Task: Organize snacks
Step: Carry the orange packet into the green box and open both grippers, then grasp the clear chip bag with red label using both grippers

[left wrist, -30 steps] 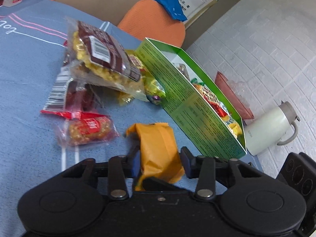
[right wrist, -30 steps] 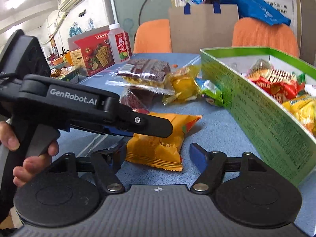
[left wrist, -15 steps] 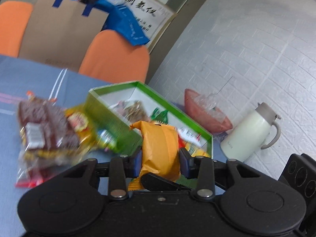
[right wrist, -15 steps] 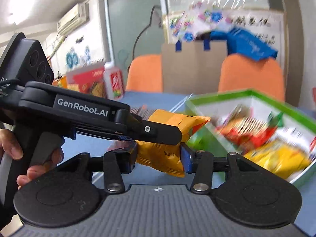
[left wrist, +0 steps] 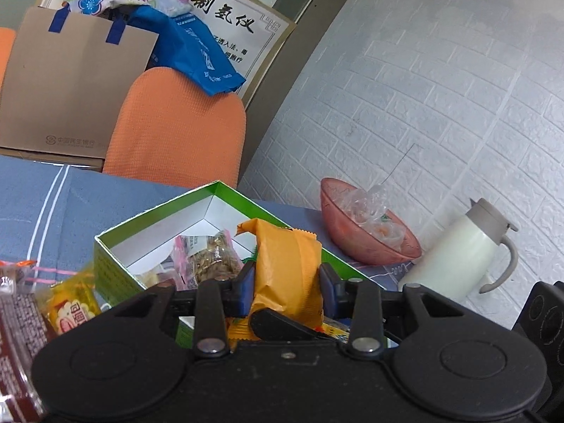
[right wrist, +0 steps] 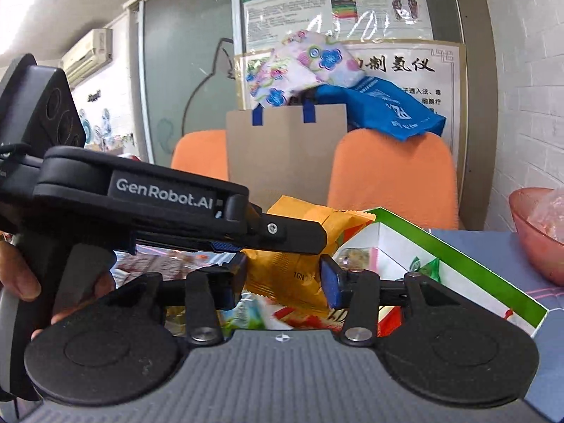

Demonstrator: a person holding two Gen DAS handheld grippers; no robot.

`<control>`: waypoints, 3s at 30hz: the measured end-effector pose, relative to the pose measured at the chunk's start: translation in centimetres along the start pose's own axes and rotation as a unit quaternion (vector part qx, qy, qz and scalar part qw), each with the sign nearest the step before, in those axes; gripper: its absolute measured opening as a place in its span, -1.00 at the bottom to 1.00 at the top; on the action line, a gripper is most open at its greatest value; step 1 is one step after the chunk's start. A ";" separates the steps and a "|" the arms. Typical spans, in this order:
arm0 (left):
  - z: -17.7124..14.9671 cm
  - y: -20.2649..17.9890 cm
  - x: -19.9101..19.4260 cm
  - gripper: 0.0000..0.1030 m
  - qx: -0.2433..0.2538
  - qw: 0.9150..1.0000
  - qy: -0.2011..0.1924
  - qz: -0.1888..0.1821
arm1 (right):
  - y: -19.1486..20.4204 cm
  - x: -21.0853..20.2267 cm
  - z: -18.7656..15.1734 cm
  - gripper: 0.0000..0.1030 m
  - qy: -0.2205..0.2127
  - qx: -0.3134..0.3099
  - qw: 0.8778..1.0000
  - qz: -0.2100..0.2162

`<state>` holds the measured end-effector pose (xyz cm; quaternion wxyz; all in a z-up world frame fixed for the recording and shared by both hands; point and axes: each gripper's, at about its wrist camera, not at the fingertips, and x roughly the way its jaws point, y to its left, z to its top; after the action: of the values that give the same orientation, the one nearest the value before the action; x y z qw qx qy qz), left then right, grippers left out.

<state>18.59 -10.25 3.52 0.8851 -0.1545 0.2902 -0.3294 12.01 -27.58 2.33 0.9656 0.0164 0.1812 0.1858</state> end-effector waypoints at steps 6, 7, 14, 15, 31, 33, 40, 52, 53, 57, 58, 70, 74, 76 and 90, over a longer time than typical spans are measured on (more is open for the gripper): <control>-0.1 1.3 1.8 0.95 0.001 0.999 0.014 0.037 | -0.9 2.3 -0.4 0.52 0.023 0.019 1.000 -0.002; -0.2 1.4 1.6 1.00 -0.005 0.999 0.013 0.050 | -0.7 2.8 -0.7 0.68 0.037 0.013 0.999 -0.005; -2.3 1.5 -4.9 1.00 -0.038 0.998 -0.037 0.045 | 1.7 -0.3 -1.5 1.00 0.016 -0.036 0.999 -0.034; -2.7 1.6 -5.9 1.00 -0.044 0.997 -0.043 0.044 | 2.0 -0.9 -1.7 1.00 0.010 -0.037 0.999 -0.031; -4.3 9.6 -13.4 1.00 -0.153 0.972 -0.076 0.160 | 7.3 -3.6 -4.8 1.00 0.026 -0.013 0.998 0.055; -3.6 10.4 -12.2 1.00 -0.150 0.972 -0.064 0.168 | 7.7 -3.5 -4.9 1.00 0.031 -0.010 0.998 0.062; -3.3 11.9 -11.1 -0.53 -0.161 0.974 -0.030 0.159 | 8.6 -3.6 -5.5 1.00 0.047 -0.021 0.996 0.072; -4.0 3.2 -9.3 -0.29 -0.063 0.997 0.008 0.046 | 9.6 -2.7 -6.2 1.00 0.061 -0.018 0.994 0.087; -4.3 2.9 -8.5 -0.19 -0.058 0.997 0.019 0.044 | 9.4 -2.7 -6.4 1.00 0.063 -0.015 0.994 0.083; -5.3 2.9 -7.7 0.35 -0.059 0.997 0.031 0.037 | 8.4 -3.2 -7.0 1.00 0.071 -0.005 0.995 0.063; -5.3 3.2 -7.9 0.57 -0.063 0.997 0.025 0.040 | 8.0 -3.2 -7.2 1.00 0.074 -0.001 0.996 0.058; -5.7 6.5 -4.2 1.00 -0.075 0.994 0.061 0.052 | 5.8 -1.7 -8.1 1.00 0.089 0.060 0.994 0.013; -6.8 6.7 -4.4 0.52 -0.085 0.991 0.097 0.034 | 5.5 -1.7 -8.1 1.00 0.091 0.067 0.994 0.006; -7.8 6.1 -5.1 0.52 -0.071 0.992 0.103 0.020 | 5.2 -2.0 -8.2 1.00 0.095 0.067 0.993 0.004; -10.1 4.8 -6.1 0.88 -0.058 0.993 0.097 0.033 | 4.3 -3.6 -9.5 0.58 0.094 0.121 0.987 0.042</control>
<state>10.98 -3.45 -4.05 0.8528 -0.1630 0.3978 -0.2964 3.98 -25.25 -4.90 0.9263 0.1232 0.2918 0.2040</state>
